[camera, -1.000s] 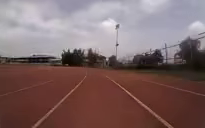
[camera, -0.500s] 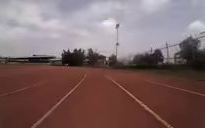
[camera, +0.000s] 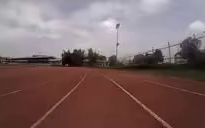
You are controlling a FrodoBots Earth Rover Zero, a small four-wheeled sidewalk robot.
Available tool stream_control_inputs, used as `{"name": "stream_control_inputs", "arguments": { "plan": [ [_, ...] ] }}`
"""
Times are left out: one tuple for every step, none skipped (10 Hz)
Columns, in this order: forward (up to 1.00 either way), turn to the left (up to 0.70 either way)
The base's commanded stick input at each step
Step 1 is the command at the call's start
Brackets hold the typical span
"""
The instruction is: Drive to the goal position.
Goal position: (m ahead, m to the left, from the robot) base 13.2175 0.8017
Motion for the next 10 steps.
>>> {"name": "stream_control_inputs", "arguments": {
  "plan": [
    [0.45, 0.00],
    [0.45, 0.00],
    [0.45, 0.00],
    [0.45, 0.00],
    [0.45, 0.00],
    [0.45, 0.00],
    [0.45, 0.00],
    [0.45, 0.00],
    [0.45, 0.00],
    [0.45, 0.00]
  ]
}}
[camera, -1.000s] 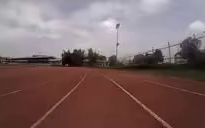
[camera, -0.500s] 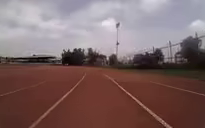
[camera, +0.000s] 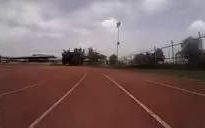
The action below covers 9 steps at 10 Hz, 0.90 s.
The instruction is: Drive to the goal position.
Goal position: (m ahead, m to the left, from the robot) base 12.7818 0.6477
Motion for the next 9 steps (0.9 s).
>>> {"name": "stream_control_inputs", "arguments": {
  "plan": [
    [0.45, 0.00],
    [0.45, 0.00],
    [0.45, 0.00],
    [0.45, 0.00],
    [0.45, 0.00],
    [0.45, 0.00],
    [0.45, 0.00],
    [0.45, 0.00],
    [0.45, 0.00]
  ]
}}
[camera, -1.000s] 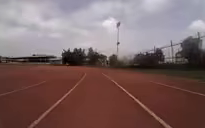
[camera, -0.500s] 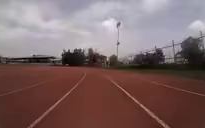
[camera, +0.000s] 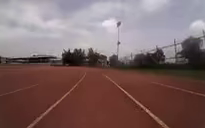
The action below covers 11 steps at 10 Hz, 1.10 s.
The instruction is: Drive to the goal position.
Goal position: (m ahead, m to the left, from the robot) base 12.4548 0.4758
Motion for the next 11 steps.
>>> {"name": "stream_control_inputs", "arguments": {
  "plan": [
    [0.45, 0.00],
    [0.45, 0.00],
    [0.45, 0.00],
    [0.45, 0.00],
    [0.45, 0.00],
    [0.45, 0.00],
    [0.45, 0.00],
    [0.45, 0.00],
    [0.45, 0.00],
    [0.45, 0.00],
    [0.45, 0.00]
  ]
}}
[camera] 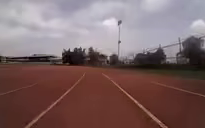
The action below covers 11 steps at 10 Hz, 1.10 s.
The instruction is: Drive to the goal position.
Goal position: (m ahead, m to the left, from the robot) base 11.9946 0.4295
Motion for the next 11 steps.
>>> {"name": "stream_control_inputs", "arguments": {
  "plan": [
    [0.45, 0.00],
    [0.45, 0.00],
    [0.45, 0.00],
    [0.45, 0.00],
    [0.45, 0.00],
    [0.45, 0.00],
    [0.45, 0.00],
    [0.45, 0.00],
    [0.45, 0.00],
    [0.45, 0.00],
    [0.45, 0.00]
  ]
}}
